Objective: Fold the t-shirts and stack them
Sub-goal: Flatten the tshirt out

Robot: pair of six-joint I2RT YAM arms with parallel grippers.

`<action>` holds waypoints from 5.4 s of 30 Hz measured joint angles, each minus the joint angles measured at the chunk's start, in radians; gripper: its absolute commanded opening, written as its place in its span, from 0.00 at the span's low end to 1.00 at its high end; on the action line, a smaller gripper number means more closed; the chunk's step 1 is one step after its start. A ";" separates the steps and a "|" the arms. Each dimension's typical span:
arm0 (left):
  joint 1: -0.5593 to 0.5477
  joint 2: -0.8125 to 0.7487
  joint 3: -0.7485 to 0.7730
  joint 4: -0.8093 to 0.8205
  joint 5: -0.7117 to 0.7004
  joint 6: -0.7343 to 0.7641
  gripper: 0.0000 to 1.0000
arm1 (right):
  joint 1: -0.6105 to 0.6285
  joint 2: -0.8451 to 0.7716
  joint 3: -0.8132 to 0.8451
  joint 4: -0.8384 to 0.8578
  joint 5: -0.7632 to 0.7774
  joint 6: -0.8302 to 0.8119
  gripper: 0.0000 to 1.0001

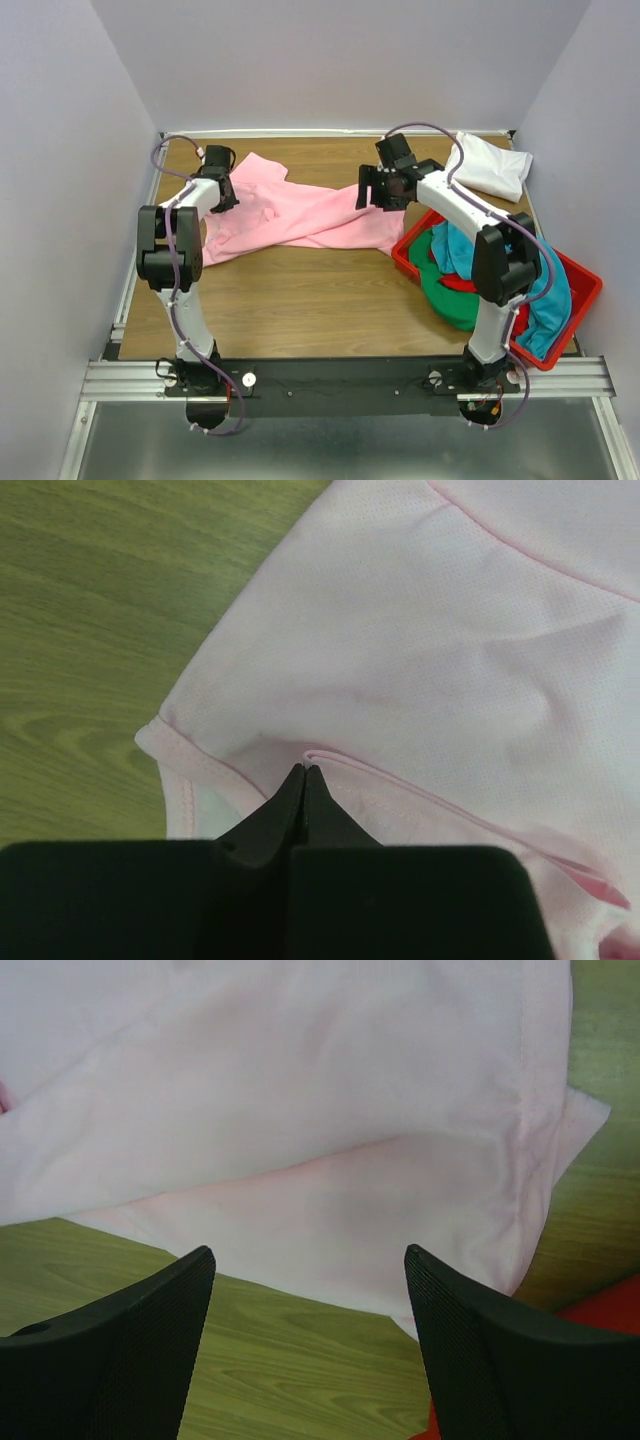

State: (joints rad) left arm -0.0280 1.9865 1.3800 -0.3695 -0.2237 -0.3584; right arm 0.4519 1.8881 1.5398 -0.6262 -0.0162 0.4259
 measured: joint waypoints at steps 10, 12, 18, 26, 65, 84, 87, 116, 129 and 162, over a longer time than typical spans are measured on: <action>0.000 -0.285 -0.016 -0.024 0.000 -0.010 0.00 | -0.015 0.172 0.245 0.011 0.053 -0.016 0.83; 0.000 -0.343 -0.038 -0.021 0.002 -0.016 0.00 | -0.032 0.218 0.290 0.018 0.073 -0.016 0.82; 0.001 -0.400 -0.145 -0.018 0.025 -0.035 0.00 | -0.083 0.346 0.405 0.021 0.139 -0.016 0.79; 0.001 -0.411 -0.217 -0.045 0.033 -0.039 0.00 | -0.132 0.501 0.573 0.020 0.188 -0.016 0.76; 0.003 -0.454 -0.185 -0.093 0.032 -0.049 0.00 | -0.143 0.609 0.633 0.029 0.165 -0.042 0.02; 0.073 -0.354 0.579 -0.163 -0.004 0.042 0.00 | -0.143 0.354 0.824 0.005 0.123 -0.062 0.01; 0.073 -0.381 0.646 -0.127 -0.007 0.064 0.00 | -0.143 0.246 0.844 0.013 0.113 -0.069 0.01; 0.075 -0.934 0.220 0.258 0.055 0.236 0.00 | -0.044 -0.378 0.418 0.198 0.062 -0.134 0.01; 0.075 -0.534 0.485 0.053 0.167 0.253 0.00 | -0.044 -0.119 0.477 0.183 0.100 -0.143 0.01; 0.075 -0.978 0.544 0.088 0.195 0.332 0.00 | 0.032 -0.603 0.290 0.216 0.109 -0.100 0.01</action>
State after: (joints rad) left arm 0.0467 1.0080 1.9244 -0.2813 -0.0288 -0.0261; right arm 0.4835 1.2846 1.8294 -0.4103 0.0933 0.3260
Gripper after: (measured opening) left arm 0.006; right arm 0.017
